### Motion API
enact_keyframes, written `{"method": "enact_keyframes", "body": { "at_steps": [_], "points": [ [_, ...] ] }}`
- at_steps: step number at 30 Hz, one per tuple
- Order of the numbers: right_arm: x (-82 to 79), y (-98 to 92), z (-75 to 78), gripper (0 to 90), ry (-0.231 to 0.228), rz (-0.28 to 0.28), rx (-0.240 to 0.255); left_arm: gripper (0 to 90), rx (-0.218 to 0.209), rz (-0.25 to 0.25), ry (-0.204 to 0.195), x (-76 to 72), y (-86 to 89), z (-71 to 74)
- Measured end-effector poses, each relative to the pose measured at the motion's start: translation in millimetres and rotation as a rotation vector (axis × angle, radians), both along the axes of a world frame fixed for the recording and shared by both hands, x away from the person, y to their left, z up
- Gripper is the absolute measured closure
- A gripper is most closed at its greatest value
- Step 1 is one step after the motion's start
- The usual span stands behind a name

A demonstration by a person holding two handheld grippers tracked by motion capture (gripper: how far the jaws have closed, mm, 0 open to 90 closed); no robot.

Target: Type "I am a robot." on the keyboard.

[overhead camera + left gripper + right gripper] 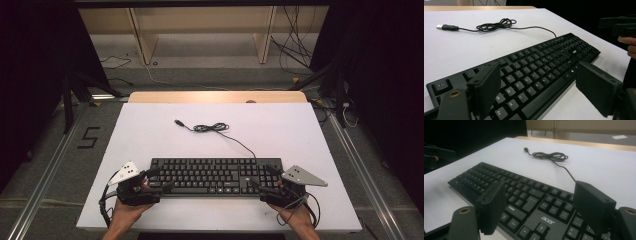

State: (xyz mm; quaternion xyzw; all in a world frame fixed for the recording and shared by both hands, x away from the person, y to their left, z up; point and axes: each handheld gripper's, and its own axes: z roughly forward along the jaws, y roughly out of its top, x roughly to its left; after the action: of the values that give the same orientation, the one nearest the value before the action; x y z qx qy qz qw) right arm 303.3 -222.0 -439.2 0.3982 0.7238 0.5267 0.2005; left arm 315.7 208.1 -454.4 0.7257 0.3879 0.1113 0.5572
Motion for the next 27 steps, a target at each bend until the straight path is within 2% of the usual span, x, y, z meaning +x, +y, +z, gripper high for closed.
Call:
{"method": "enact_keyframes", "body": {
  "at_steps": [17, 27],
  "points": [
    [2.3, 8.0, 0.3, 27.7, 0.008, 0.015, 0.012, 19.8, 0.001, 0.010, 0.010, 2.4, 0.6, -1.2],
    [5.4, 22.5, 0.6, 28.2, 0.021, 0.049, 0.024, 20.2, 0.016, 0.015, 0.012, 4.8, 0.4, -1.3]
  ]
}}
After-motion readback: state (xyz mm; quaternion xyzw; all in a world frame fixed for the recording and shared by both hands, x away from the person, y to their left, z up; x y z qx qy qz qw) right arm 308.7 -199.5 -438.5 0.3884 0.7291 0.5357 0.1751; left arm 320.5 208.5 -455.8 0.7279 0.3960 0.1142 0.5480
